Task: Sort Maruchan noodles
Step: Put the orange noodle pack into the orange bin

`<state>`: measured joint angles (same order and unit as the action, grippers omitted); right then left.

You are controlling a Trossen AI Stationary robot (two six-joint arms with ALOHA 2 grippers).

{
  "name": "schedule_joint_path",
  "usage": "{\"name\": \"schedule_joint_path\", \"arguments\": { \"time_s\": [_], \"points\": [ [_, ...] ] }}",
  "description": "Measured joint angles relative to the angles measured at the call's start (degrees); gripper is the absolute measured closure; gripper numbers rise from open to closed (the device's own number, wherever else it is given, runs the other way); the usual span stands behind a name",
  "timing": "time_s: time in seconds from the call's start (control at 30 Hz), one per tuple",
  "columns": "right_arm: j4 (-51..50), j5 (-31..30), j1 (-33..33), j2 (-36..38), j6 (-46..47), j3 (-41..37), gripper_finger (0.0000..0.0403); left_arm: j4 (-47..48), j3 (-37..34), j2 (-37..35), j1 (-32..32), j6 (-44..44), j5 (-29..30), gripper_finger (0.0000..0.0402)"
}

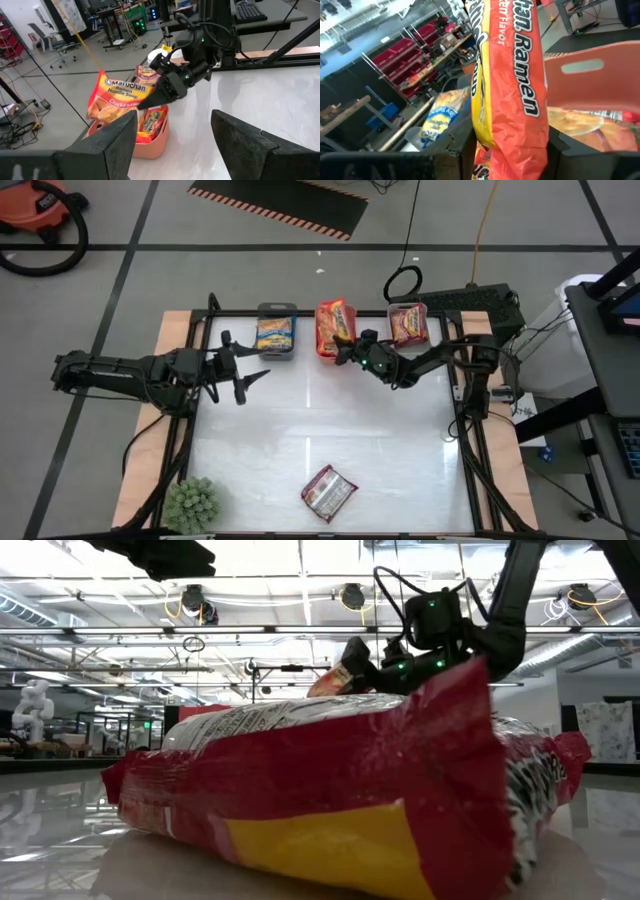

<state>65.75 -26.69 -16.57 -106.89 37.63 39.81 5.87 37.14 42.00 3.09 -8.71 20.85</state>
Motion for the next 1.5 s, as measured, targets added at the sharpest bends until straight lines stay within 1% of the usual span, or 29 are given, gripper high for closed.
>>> {"name": "schedule_joint_path", "arguments": {
  "time_s": [0.37, 0.6, 0.8, 0.97, 1.1, 1.5],
  "points": [
    [-2.1, 0.0, 0.0, -1.4, -0.3, 1.5, 0.0271, 0.1, 0.0, 0.0, 0.0, 0.1, 0.0, 0.0142],
    [-2.9, -0.1, -0.2, -1.4, -0.7, 1.5, 0.0248, 0.1, 0.0, 0.0, 0.0, 0.2, 0.0, 0.0142],
    [-6.1, -0.1, -0.5, -1.3, -0.5, 1.5, 0.0226, 0.2, 0.0, 0.0, 0.0, 0.0, 0.0, 0.0142],
    [-6.9, -0.2, -0.7, -1.3, -0.5, 1.5, 0.0213, 0.5, 0.0, 0.0, 0.0, 0.0, 0.0, 0.0142],
    [-8.3, -0.3, -0.7, -0.1, -1.3, 1.5, 0.0209, 1.1, 0.0, 0.0, 0.0, 0.0, 0.0, 0.0142],
    [-19.0, -0.2, -0.7, 6.8, -3.4, 1.5, 0.0209, 1.7, 0.0, 0.0, 0.0, 0.3, 0.0, 0.0142]
  ]
}}
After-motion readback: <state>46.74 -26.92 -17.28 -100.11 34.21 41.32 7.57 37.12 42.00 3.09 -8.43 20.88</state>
